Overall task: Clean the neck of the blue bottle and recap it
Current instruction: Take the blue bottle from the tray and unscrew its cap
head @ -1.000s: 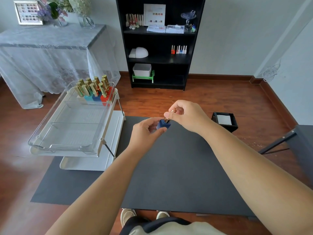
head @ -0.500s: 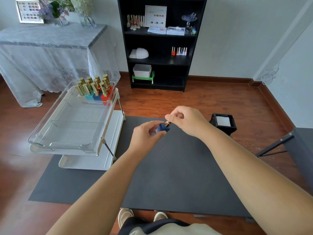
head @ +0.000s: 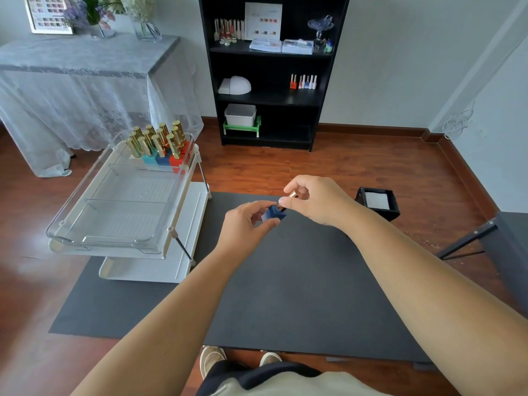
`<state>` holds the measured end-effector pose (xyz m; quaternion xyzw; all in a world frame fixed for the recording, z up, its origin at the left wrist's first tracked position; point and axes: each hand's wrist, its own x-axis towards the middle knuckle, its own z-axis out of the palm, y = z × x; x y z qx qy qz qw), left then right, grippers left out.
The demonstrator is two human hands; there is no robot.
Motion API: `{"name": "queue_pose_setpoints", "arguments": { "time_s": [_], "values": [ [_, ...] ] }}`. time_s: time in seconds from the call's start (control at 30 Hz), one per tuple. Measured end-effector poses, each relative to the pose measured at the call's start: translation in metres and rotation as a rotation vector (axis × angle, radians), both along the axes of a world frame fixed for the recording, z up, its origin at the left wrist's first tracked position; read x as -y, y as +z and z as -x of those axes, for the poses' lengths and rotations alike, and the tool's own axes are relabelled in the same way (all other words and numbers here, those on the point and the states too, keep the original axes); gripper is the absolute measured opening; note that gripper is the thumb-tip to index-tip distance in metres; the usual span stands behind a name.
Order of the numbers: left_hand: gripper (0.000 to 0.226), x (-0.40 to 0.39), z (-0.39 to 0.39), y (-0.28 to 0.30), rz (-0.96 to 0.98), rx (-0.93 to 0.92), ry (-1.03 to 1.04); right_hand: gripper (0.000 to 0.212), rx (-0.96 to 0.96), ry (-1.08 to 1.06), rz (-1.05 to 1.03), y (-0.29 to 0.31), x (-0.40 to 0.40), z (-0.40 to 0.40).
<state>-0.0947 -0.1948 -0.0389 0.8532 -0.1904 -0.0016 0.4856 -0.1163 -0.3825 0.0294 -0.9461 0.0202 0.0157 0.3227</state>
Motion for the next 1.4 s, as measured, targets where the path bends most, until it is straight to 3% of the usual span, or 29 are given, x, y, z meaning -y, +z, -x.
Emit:
{"name": "queue_pose_setpoints", "arguments": {
  "time_s": [0.3, 0.67, 1.4],
  "values": [
    [0.032, 0.001, -0.003, -0.002, -0.018, -0.005, -0.013, 0.006, -0.04, 0.056, 0.096, 0.005, 0.0, -0.003],
    [0.03, 0.006, -0.006, -0.003, -0.021, -0.018, 0.009, 0.018, -0.006, 0.079, 0.1, 0.009, 0.003, -0.002],
    [0.024, 0.003, -0.018, -0.01, -0.039, -0.067, 0.051, 0.024, 0.136, 0.113, 0.447, 0.011, 0.01, -0.009]
  ]
}}
